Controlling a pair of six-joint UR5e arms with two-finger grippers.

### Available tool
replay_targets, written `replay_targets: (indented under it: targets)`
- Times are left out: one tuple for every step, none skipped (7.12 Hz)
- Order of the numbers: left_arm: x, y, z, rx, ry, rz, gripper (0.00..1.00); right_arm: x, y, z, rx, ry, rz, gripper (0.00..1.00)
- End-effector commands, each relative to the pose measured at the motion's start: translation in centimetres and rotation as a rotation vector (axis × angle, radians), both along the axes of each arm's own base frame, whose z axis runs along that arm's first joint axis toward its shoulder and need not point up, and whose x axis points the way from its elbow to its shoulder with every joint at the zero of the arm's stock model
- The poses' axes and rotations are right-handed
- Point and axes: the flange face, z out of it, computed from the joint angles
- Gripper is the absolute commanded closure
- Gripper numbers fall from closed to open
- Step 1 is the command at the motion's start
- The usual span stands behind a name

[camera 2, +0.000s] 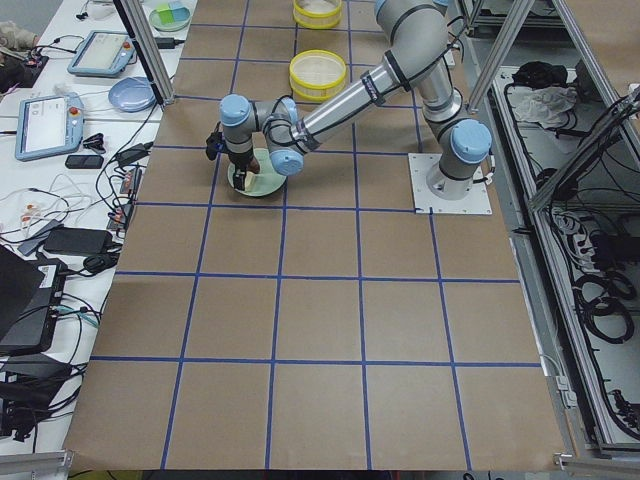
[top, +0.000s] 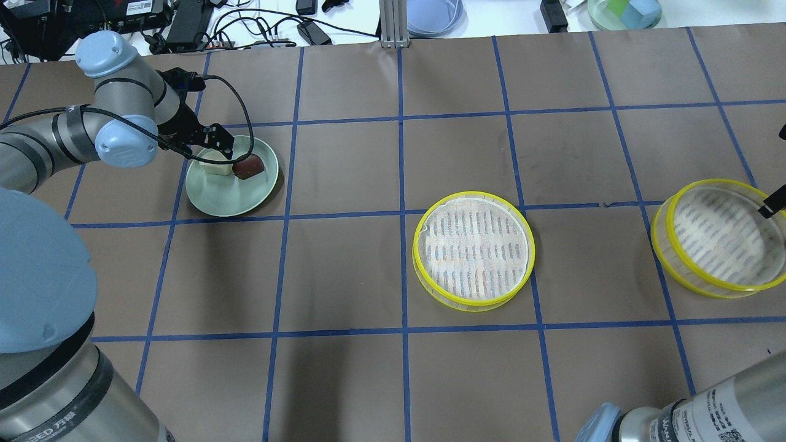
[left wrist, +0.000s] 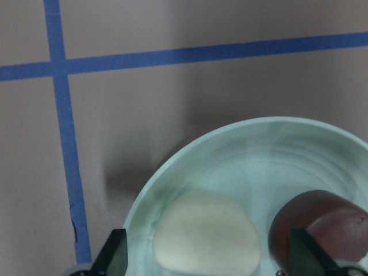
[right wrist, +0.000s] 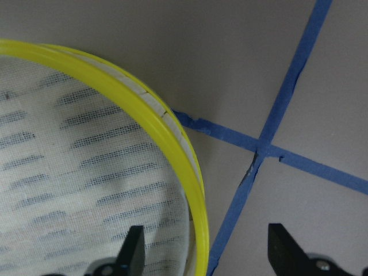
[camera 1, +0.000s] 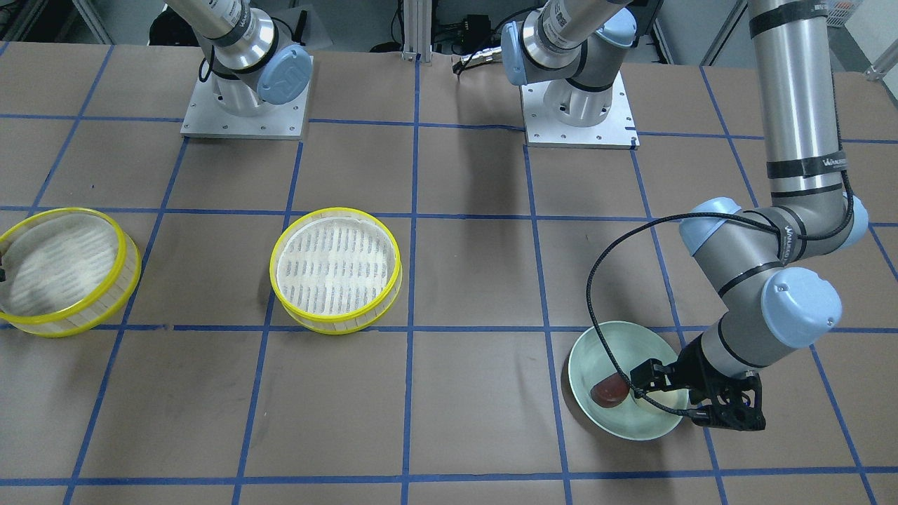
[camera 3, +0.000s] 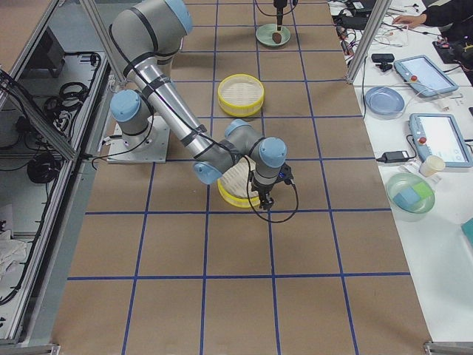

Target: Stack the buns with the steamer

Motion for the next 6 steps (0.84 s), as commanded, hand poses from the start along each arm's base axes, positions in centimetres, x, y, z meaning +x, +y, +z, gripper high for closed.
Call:
replay_targets:
  targets:
    - [-0.33, 0.51, -0.77, 0.017, 0.016, -0.004, 0.01, -0.26, 0.52, -0.91, 0.009, -0.011, -0.032, 0.42]
    - [-0.33, 0.51, -0.78, 0.018, 0.017, 0.008, 0.01, -0.28, 0.49, -0.87, 0.009, -0.011, -0.03, 0.58]
    - [-0.31, 0.61, -1.01, 0.024, 0.014, 0.017, 0.14, -0.27, 0.52, -0.79, 0.01, -0.011, -0.024, 0.79]
    - [-0.28, 0.63, -1.13, 0.028, 0.012, 0.012, 0.39, -0.28, 0.53, -0.79, 0.011, -0.01, -0.009, 0.88]
    - [-0.25, 0.57, -1.05, 0.025, 0.009, 0.007, 0.59, -0.29, 0.55, -0.7, 0.011, -0.01, 0.017, 0.93]
    - [-0.23, 0.58, -1.05, 0.025, 0.008, 0.009, 0.71, -0.28, 0.56, -0.61, 0.01, -0.009, 0.02, 0.97]
